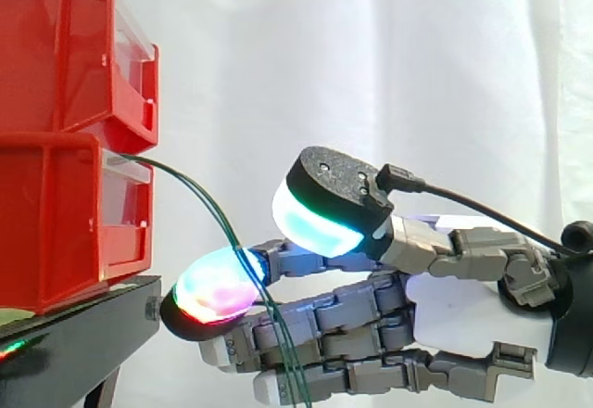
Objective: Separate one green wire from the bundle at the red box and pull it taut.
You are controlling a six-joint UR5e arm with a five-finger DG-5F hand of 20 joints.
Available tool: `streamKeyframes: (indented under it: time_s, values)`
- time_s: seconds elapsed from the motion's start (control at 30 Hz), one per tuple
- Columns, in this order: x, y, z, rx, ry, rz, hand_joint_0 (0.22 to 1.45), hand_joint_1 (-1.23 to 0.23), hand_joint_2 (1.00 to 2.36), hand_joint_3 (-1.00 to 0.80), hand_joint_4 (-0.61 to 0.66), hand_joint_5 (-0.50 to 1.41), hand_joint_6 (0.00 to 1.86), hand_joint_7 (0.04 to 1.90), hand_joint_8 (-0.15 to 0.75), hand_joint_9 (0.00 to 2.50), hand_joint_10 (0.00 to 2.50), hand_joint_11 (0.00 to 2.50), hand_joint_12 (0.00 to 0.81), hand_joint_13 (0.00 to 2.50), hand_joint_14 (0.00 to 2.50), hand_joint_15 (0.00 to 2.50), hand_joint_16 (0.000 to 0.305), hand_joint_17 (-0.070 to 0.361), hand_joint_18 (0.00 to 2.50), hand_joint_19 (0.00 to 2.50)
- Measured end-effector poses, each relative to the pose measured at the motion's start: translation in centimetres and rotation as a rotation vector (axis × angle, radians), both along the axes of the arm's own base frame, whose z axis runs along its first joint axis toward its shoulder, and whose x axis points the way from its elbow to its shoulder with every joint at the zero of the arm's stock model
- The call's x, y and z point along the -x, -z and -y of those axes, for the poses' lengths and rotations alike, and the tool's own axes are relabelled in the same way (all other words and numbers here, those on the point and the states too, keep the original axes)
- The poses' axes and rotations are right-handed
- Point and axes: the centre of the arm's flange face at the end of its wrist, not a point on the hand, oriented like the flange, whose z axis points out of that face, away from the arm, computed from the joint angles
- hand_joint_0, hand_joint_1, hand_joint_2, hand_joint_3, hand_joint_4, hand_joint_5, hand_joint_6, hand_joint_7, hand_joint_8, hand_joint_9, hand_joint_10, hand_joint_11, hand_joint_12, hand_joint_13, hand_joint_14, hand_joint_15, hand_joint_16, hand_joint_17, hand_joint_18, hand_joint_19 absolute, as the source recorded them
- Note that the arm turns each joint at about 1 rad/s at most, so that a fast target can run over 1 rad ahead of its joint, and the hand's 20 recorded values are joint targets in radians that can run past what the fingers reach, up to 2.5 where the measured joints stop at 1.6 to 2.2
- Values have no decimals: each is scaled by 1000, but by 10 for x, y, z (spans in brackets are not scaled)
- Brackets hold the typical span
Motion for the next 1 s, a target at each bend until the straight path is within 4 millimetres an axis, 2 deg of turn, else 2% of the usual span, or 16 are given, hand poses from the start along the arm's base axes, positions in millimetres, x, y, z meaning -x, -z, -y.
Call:
streamKeyframes:
  time_s: [0.3, 0.53, 0.63, 0.67, 0.87, 1.0]
  values:
    - [0, 0, -7, 1, -8, 0, 553, -648, 1005, -431, 267, -92, 503, 1054, 266, 798, 6, 192, 331, 366, 1, 67, 47, 105, 386, 316]
    - [0, 0, -8, 0, -11, 1, 570, -662, 1008, -393, 181, -75, 501, 1312, 267, 817, 8, 246, 331, 396, 3, 87, 46, 103, 414, 332]
    - [0, 0, -9, 0, -11, 1, 588, -680, 1012, -323, 177, -114, 650, 1132, 267, 821, 10, 286, 333, 406, 4, 103, 46, 103, 418, 342]
    - [0, 0, -9, 0, -11, 1, 588, -681, 1013, -299, 186, -131, 727, 995, 268, 820, 10, 309, 334, 408, 4, 110, 46, 103, 419, 340]
    - [0, 0, -10, -1, -13, 2, 584, -693, 1014, -251, 194, -154, 820, 918, 270, 818, 11, 327, 338, 410, 4, 113, 46, 104, 421, 347]
    - [-1, -1, -12, -3, -13, 8, 573, -684, 1012, -316, 187, -140, 816, 959, 272, 837, 11, 330, 338, 410, 4, 117, 47, 105, 421, 348]
